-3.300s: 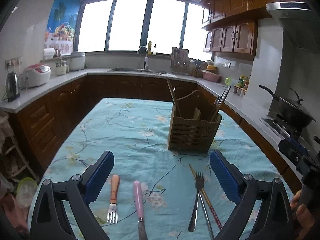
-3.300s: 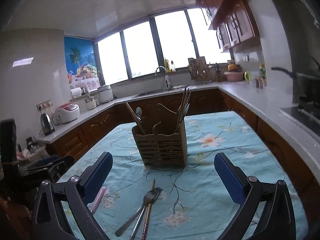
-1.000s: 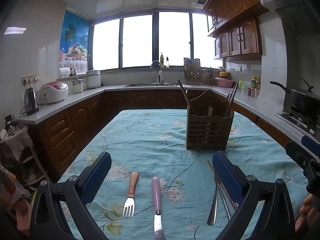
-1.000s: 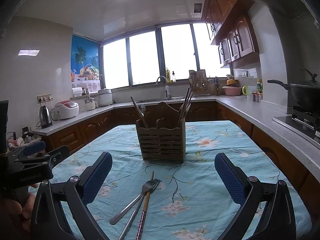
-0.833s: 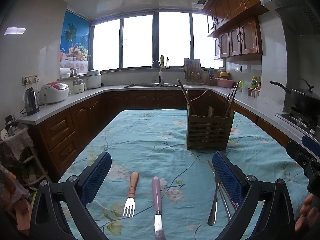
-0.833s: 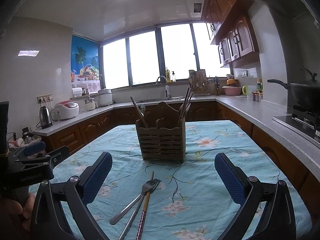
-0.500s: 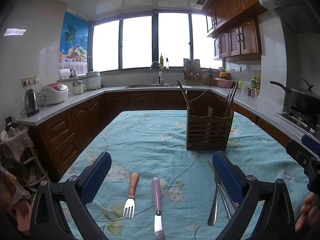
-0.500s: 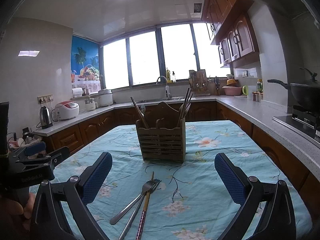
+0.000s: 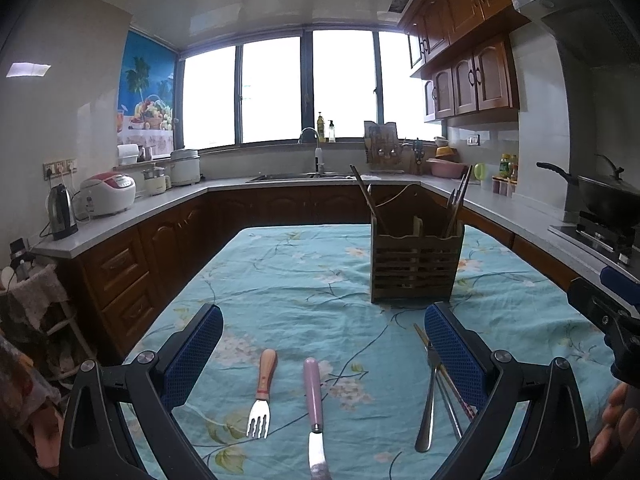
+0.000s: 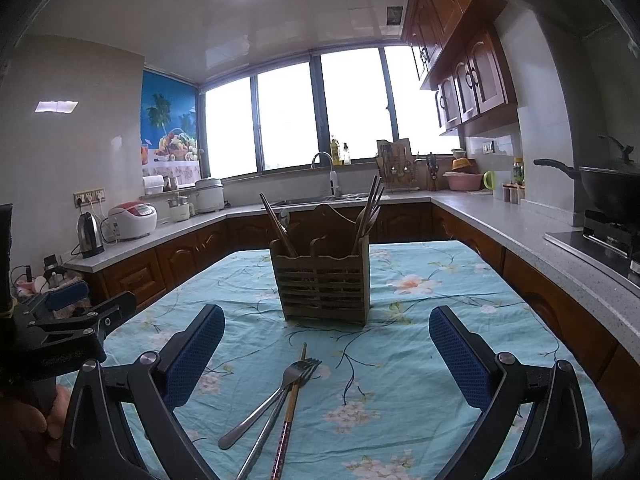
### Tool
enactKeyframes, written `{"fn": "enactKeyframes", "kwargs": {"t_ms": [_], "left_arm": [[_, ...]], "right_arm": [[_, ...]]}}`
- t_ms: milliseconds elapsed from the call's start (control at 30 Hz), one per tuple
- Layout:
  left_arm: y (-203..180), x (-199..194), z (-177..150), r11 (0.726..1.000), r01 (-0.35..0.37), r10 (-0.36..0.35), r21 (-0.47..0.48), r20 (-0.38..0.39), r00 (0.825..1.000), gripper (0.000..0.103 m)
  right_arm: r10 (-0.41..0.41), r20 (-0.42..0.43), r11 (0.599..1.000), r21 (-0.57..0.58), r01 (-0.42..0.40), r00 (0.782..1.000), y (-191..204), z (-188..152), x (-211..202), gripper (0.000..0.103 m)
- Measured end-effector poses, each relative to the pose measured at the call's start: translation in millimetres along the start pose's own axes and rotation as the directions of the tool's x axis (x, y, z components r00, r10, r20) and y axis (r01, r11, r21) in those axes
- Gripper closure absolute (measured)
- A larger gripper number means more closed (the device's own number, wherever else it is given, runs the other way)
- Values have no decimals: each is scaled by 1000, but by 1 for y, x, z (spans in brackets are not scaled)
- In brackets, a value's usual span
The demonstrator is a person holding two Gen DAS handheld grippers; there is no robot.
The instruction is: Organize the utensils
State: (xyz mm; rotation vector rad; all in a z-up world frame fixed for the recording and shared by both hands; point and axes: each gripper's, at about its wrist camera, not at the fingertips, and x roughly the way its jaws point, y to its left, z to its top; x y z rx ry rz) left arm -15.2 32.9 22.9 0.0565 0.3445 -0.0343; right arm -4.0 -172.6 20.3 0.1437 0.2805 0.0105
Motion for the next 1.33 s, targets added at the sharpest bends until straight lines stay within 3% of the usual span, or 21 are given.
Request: {"fn": "enactKeyframes", "kwargs": {"t_ms": [1333], "left_arm": [[-7, 14, 8, 1000, 24, -25, -19, -28, 999, 1]], "right_arm": [[-6, -39, 1000, 14, 7, 999, -3, 2, 11, 0]]}}
